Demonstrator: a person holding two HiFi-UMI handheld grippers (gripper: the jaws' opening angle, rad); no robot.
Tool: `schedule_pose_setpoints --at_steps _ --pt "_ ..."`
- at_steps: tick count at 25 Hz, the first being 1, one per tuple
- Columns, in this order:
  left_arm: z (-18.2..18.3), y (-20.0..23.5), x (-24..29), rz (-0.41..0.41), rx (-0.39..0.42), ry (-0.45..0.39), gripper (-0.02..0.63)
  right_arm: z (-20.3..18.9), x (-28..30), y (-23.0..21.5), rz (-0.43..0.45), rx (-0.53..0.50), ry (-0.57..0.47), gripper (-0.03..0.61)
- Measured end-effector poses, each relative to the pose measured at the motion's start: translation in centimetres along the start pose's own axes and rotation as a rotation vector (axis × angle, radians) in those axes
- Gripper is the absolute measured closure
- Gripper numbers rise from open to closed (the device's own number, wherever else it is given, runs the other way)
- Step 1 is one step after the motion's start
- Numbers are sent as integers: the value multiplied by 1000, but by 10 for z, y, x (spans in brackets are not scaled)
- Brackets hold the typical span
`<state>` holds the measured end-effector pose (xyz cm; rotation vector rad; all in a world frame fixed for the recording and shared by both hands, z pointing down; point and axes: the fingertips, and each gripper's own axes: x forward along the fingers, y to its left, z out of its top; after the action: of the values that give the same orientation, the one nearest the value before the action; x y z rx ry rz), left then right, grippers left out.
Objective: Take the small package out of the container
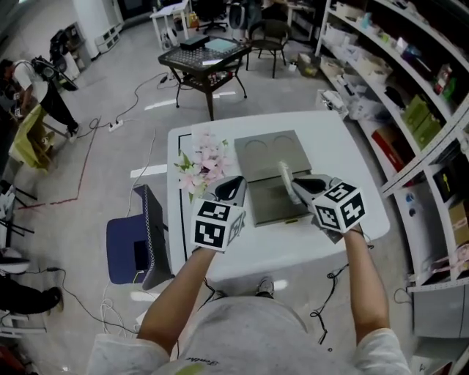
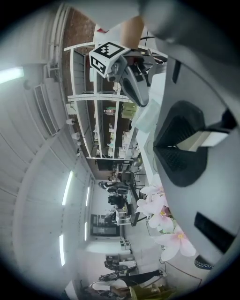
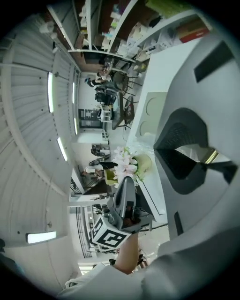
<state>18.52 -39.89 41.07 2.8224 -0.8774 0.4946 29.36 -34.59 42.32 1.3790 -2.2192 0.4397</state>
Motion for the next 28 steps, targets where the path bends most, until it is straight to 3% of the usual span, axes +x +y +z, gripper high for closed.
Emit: schedule_pose_setpoints --at_steps 11,15,28 --pt "10 8 -15 12 -4 -35 609 29 -54 -5 -241 130 -270 575" --pt "11 7 -15 17 -4 -41 609 31 -62 -6 -269 170 -323 575" --pt "13 2 -17 18 1 -44 609 29 -64 1 -267 151 -330 575"
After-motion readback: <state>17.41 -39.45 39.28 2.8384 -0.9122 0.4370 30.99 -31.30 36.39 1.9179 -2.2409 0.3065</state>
